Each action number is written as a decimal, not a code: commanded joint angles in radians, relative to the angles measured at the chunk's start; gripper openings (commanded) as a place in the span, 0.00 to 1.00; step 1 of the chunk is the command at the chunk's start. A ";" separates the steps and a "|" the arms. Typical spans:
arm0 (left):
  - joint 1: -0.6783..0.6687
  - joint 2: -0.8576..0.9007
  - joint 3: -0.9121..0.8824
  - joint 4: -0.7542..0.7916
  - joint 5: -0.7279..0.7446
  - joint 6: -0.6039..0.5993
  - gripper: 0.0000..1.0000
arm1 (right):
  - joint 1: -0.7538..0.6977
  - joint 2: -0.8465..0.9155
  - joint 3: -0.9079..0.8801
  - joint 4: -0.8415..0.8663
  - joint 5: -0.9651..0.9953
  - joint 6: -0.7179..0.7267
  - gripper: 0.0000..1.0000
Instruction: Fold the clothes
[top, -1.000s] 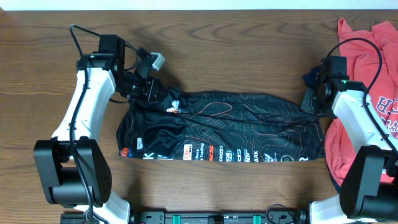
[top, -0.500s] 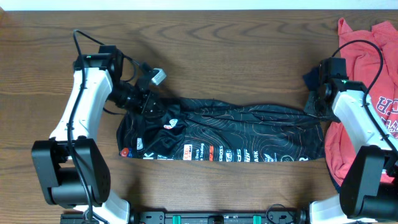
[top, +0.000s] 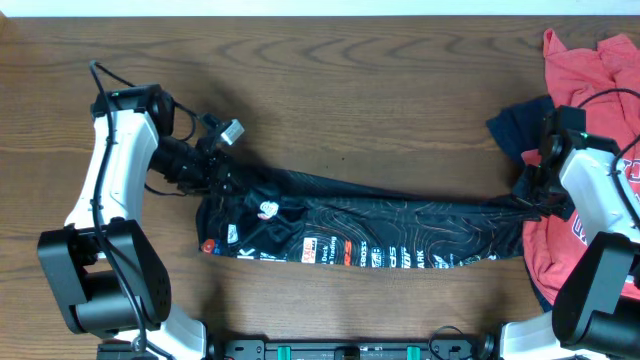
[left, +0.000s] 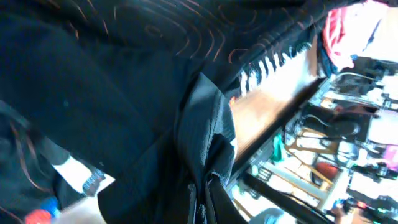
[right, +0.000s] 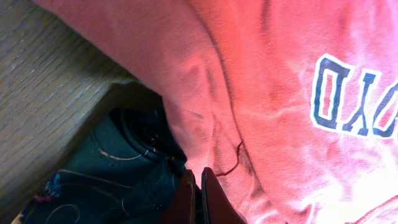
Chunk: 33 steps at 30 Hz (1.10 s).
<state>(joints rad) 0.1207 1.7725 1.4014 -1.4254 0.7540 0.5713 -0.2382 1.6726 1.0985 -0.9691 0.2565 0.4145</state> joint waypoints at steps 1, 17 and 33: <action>-0.006 -0.016 0.007 -0.054 -0.003 -0.019 0.06 | -0.010 -0.003 0.006 0.000 -0.025 0.022 0.02; -0.009 -0.016 -0.037 -0.126 -0.048 -0.034 0.73 | -0.012 -0.003 0.004 -0.082 0.044 -0.011 0.26; -0.045 -0.014 -0.086 0.151 -0.048 -0.191 0.77 | -0.011 -0.003 0.004 -0.068 -0.194 -0.177 0.40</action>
<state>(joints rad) 0.0898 1.7725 1.3525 -1.3174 0.7158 0.4709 -0.2447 1.6726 1.0985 -1.0332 0.1074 0.2798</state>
